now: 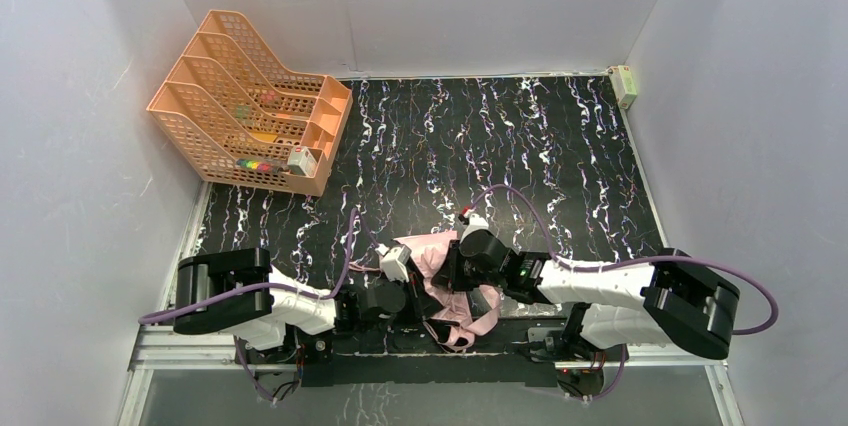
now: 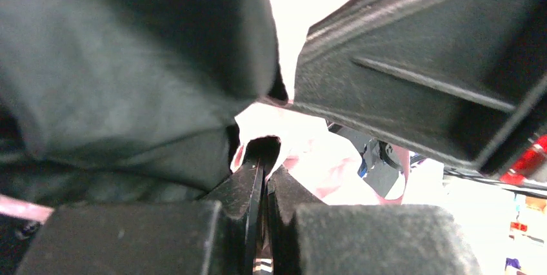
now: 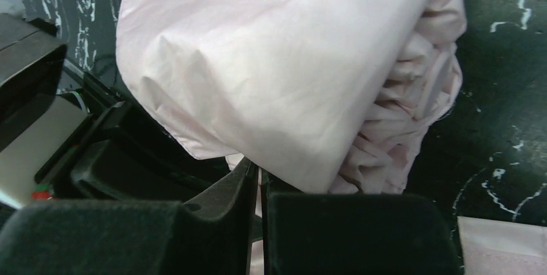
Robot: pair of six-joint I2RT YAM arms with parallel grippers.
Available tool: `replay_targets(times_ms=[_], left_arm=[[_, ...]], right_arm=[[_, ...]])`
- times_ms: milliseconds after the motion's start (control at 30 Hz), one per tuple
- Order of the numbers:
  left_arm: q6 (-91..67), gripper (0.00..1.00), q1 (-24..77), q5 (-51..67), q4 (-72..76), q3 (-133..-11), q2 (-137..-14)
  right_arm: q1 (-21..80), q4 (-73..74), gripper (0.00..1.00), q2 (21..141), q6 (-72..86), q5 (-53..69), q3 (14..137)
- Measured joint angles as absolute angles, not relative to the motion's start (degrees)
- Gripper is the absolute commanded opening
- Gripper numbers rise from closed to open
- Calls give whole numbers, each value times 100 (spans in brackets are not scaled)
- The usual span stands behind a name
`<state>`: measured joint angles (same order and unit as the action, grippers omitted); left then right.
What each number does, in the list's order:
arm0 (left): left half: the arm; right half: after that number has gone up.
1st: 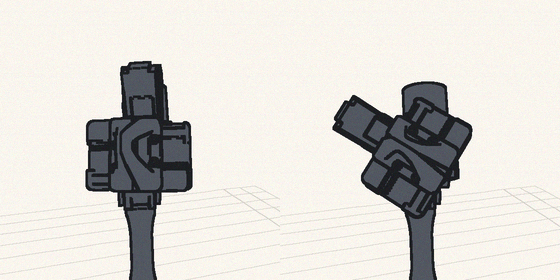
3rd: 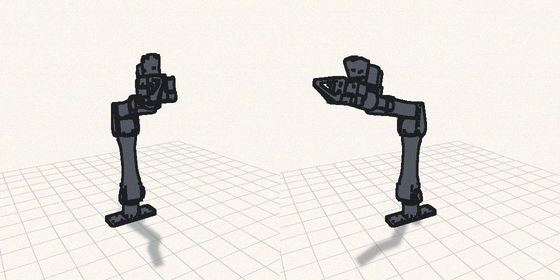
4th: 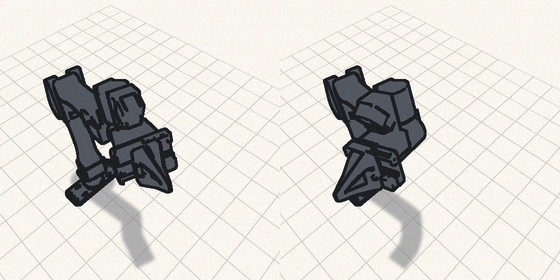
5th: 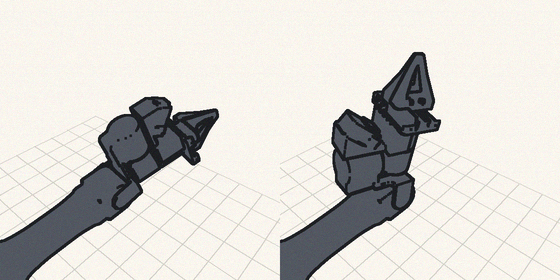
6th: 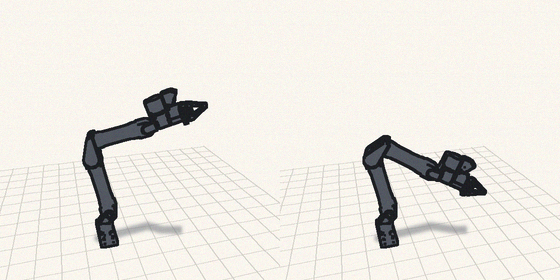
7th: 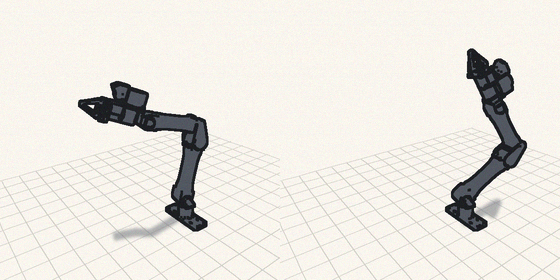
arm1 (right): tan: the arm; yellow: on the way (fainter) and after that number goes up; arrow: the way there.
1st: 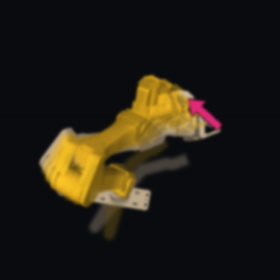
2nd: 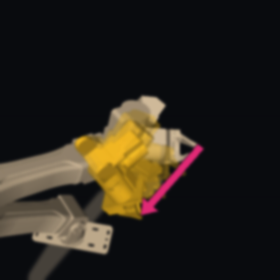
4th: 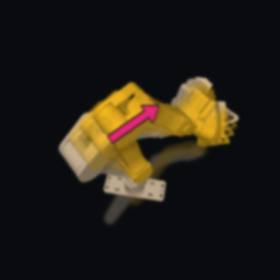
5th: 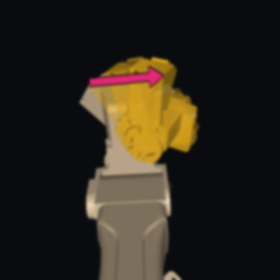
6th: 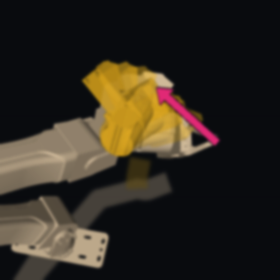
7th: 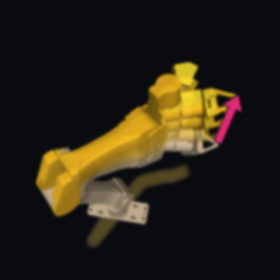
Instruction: Put away the umbrella
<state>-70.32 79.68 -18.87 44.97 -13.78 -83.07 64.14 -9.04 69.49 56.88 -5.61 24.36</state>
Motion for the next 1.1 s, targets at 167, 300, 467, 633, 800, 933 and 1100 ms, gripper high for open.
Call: replay_targets(times_ms=[167,300,467,633,800,933,1100], left_arm=[[-6829,16,7968,-1782,4464,-1441,-8309],[-6639,40,7970,-1645,4394,-1461,-8141],[-6458,59,7988,-1549,3758,-1470,-7100],[-6294,73,7996,-1839,2012,-1898,-5605],[-6128,84,7937,-2324,102,-2644,-4644],[-5839,88,7754,-2639,-1052,-3197,-4495],[-5057,90,6613,-2366,-1833,-3918,-5148]], right_arm=[[6241,-919,16,7019,5680,-491,2329],[6104,-982,18,7131,5640,-375,2255],[5999,-1037,21,7210,5433,-360,2252],[5937,-1039,24,7144,5221,-397,2156],[5883,-1052,26,7046,5041,-384,2067],[5865,-1125,28,6989,4932,-305,1994],[5850,-1210,30,6943,4862,-231,1929]])
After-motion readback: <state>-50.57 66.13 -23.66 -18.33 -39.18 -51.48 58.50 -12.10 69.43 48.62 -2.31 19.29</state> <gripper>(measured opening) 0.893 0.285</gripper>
